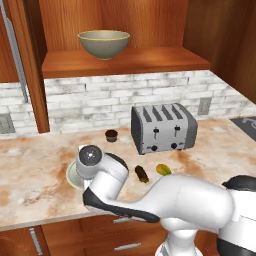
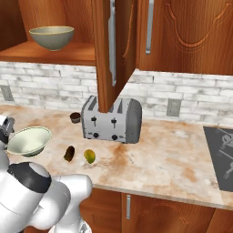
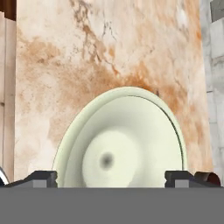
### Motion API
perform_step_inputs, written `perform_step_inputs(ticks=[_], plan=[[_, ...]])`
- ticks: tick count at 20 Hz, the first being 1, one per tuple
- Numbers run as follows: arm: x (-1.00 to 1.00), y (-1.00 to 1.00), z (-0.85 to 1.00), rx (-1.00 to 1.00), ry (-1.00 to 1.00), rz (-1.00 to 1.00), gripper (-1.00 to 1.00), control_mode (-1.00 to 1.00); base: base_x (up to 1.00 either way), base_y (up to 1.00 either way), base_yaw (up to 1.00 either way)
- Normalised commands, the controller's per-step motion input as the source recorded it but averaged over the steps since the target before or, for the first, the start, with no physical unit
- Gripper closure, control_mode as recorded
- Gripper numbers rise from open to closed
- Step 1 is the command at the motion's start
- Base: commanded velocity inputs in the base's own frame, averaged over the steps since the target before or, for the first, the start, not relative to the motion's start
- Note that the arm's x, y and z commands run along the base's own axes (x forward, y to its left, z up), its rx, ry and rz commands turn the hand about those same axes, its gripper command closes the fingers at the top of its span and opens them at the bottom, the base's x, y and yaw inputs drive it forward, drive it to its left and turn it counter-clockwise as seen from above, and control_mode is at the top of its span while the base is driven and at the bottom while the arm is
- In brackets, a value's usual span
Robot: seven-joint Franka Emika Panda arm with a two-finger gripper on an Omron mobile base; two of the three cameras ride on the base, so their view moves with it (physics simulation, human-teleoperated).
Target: Pick both bowls and place them on the counter. Then place the mango in one bowl and place the sweet potato in the other bowl.
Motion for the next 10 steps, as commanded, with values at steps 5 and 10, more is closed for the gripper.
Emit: perform_step_inputs(ticks=[5,10], plan=[[0.00,-0.03,0.51,-0.02,0.00,-0.03,-1.00,-1.00,0.00,0.00,0.00],[0.01,-0.22,0.01,-0.06,-0.05,-0.01,-1.00,-1.00,0.00,0.00,0.00]])
